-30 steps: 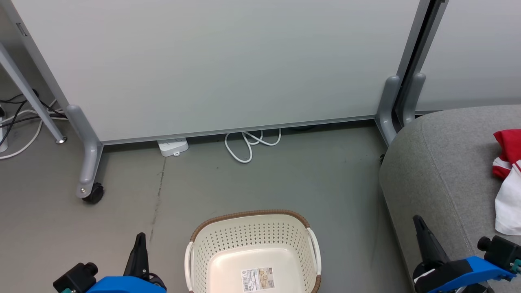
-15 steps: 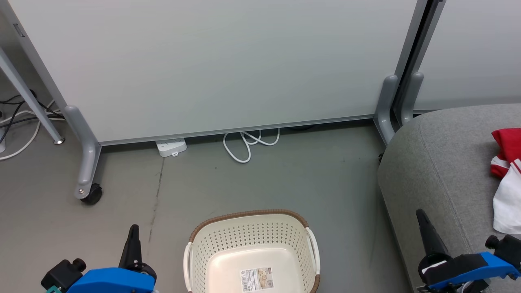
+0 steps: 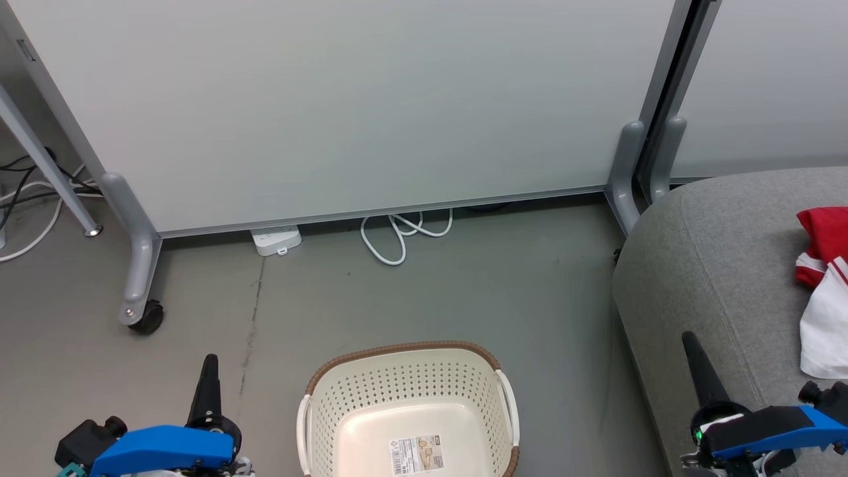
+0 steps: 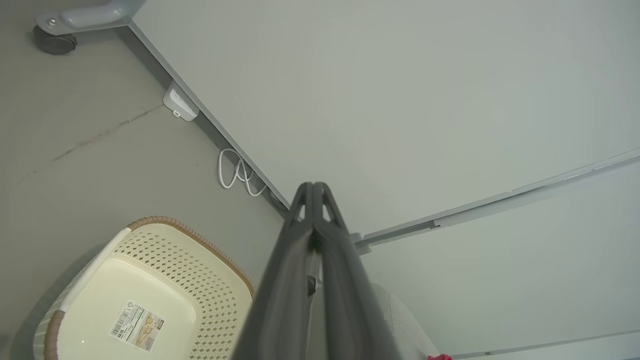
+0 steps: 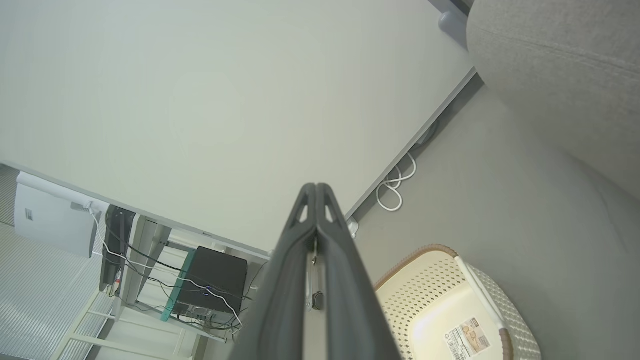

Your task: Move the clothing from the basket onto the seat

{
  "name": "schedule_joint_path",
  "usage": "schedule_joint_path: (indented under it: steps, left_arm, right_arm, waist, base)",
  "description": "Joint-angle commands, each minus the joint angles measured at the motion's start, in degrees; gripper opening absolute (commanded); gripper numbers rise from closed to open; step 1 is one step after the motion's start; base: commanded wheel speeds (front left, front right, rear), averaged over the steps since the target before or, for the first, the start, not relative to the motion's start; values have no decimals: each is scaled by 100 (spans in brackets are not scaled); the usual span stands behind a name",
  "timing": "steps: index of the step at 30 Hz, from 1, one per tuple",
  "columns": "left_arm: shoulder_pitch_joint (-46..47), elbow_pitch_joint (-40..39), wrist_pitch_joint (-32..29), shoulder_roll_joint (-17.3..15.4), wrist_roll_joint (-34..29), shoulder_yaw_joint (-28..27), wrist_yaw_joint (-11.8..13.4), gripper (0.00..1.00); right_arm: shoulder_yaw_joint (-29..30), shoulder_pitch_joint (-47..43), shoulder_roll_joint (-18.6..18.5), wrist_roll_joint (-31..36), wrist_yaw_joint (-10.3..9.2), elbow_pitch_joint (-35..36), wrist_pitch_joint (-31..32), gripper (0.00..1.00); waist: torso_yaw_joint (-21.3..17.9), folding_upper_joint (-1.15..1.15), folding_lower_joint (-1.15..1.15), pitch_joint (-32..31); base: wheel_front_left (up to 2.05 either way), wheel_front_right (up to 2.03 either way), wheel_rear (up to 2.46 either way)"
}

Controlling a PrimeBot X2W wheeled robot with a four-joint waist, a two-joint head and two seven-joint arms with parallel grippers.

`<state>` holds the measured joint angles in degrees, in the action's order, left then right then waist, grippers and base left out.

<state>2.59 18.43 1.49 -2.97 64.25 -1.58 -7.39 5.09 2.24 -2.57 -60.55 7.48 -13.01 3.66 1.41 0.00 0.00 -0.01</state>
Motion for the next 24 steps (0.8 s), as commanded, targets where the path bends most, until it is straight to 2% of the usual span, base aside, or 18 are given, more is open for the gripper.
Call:
schedule_joint_path:
  steps: [1, 24]
  left_arm:
    - [160, -89, -50, -4, 137, -64, -10, 0]
    - [266, -238, -367, 2, 1239, -256, -13, 0]
  right_arm:
    - [17, 150, -32, -178, 1, 34, 21, 0]
    - [72, 271, -39, -1414, 1, -22, 131, 0]
  waist:
    - [-3, 0, 0, 0]
    - [-51, 0, 0, 6]
  base:
    - [0, 0, 0]
    - [0, 0, 0]
